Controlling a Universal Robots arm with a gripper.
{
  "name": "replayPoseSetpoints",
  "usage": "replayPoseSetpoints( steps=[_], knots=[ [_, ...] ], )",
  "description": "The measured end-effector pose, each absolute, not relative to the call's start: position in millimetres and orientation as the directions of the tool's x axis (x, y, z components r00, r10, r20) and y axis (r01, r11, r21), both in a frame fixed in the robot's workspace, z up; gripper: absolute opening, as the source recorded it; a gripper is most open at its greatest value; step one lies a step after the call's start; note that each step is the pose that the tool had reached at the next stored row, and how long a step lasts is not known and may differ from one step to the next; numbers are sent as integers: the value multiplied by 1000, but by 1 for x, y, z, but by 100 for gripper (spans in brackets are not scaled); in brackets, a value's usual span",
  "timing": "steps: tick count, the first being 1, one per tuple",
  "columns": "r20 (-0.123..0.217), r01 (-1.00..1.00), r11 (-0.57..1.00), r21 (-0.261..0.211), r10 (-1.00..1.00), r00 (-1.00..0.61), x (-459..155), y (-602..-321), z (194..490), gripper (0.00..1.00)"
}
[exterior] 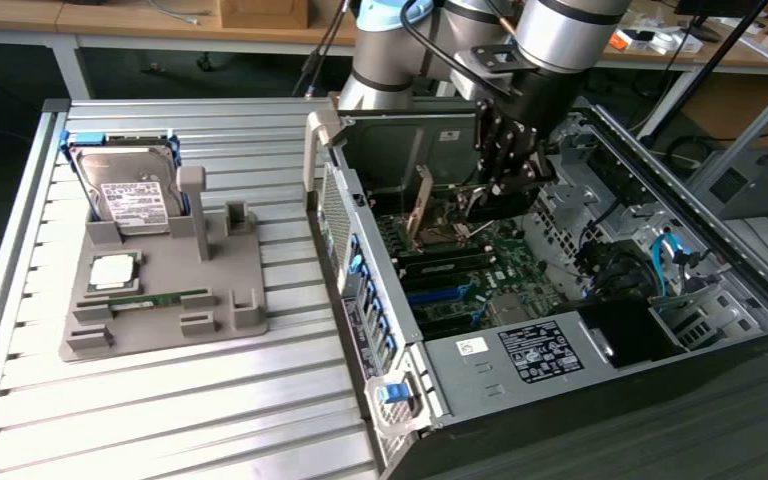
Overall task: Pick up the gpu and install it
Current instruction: 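Insert the gpu into the slot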
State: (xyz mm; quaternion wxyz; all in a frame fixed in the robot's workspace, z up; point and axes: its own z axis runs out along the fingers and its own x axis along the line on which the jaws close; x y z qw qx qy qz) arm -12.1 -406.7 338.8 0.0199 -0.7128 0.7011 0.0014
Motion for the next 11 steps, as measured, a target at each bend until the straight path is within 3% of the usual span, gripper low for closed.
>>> replayPoseSetpoints(
  steps=[11],
  knots=[
    [-30, -998, -55, -27, -998, 56, -12, -410, 338, 27]
  ],
)
